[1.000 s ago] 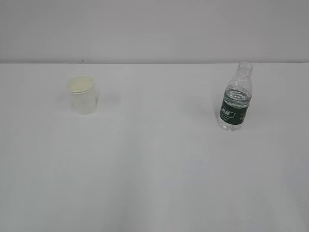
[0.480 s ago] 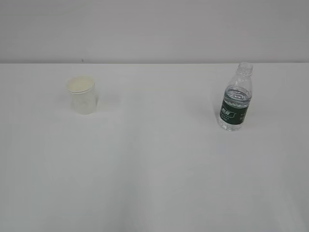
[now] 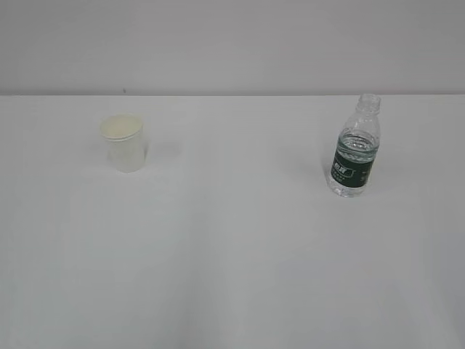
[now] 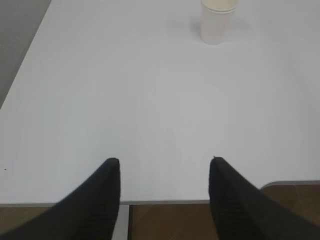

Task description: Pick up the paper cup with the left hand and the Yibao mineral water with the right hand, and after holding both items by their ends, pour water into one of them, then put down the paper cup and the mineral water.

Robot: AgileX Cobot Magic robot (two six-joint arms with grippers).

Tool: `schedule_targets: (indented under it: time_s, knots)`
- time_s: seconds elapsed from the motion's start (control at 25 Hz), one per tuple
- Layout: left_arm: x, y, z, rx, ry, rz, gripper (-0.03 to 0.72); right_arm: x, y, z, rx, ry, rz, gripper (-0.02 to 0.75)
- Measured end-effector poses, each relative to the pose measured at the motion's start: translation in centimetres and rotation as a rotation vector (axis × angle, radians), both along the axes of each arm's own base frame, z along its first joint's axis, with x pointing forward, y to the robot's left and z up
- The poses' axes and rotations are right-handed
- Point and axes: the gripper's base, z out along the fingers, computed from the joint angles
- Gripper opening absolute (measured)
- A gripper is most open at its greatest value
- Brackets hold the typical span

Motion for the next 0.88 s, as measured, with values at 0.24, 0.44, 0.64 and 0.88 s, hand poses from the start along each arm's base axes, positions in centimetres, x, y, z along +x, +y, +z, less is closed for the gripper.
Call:
schedule_targets:
  time_s: [0.24, 0.44, 0.64, 0.88]
  knots:
    - [0.00, 0.00, 0.00, 0.000, 0.000, 0.000, 0.403, 0.00, 0.00, 0.00, 0.000, 0.000, 0.000, 0.588]
    - [0.00, 0.00, 0.00, 0.000, 0.000, 0.000, 0.403, 0.00, 0.00, 0.00, 0.000, 0.000, 0.000, 0.588]
    - [0.00, 0.00, 0.00, 0.000, 0.000, 0.000, 0.403, 0.00, 0.00, 0.00, 0.000, 0.000, 0.000, 0.589]
    - [0.00, 0.00, 0.00, 0.000, 0.000, 0.000, 0.435, 0.00, 0.00, 0.00, 0.000, 0.000, 0.000, 0.588]
